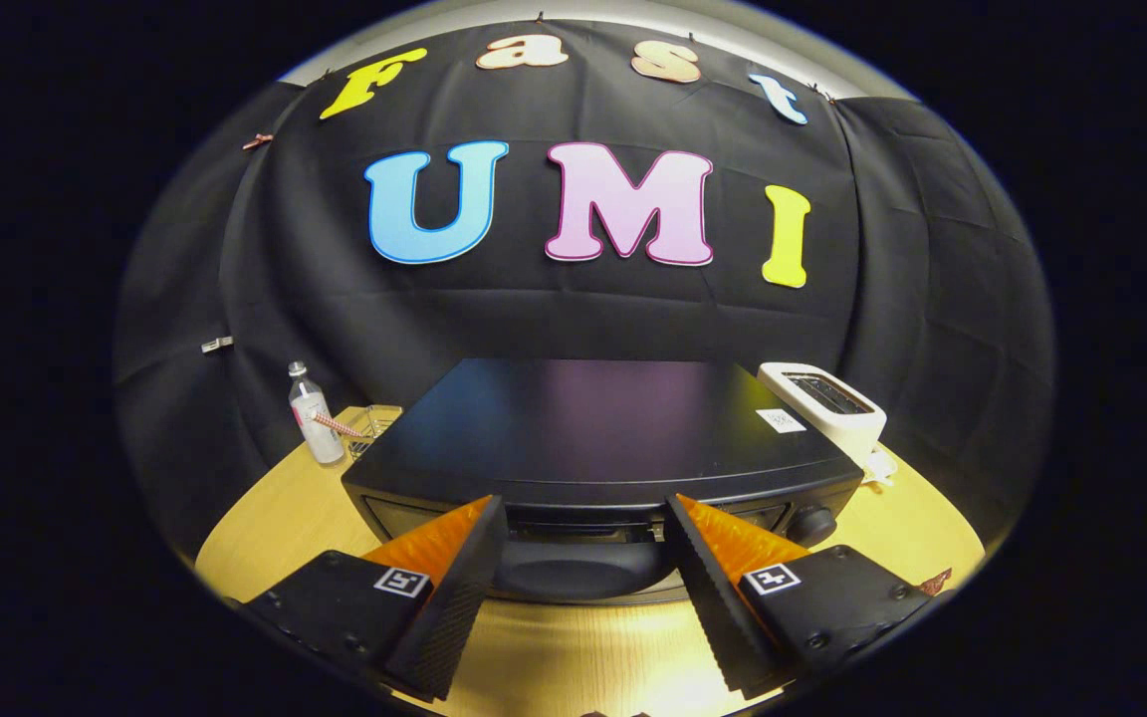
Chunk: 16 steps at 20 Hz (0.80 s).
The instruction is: Open the toaster oven, put the food inside, and close the toaster oven door.
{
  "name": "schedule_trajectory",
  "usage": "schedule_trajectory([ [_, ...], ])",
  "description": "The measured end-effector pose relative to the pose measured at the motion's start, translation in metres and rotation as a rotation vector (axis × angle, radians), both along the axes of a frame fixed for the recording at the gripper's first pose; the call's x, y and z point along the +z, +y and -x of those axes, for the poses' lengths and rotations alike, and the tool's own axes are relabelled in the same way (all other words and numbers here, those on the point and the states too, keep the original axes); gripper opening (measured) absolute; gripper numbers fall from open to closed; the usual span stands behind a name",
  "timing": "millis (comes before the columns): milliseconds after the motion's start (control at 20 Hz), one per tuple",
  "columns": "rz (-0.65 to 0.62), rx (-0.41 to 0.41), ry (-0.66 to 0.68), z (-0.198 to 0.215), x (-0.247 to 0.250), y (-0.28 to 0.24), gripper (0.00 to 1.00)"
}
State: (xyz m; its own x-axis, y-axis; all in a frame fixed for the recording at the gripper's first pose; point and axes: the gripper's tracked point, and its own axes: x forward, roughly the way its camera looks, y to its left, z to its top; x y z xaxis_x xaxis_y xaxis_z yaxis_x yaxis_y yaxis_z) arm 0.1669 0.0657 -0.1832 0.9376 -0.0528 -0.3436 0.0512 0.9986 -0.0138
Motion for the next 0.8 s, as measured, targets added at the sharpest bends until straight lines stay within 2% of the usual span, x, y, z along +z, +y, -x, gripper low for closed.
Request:
schedule_trajectory([
  [450,-0.050,0.021,0.066,0.046,-0.013,0.002,0.98],
  [800,-0.016,0.053,0.081,0.080,-0.031,0.004,0.99],
])
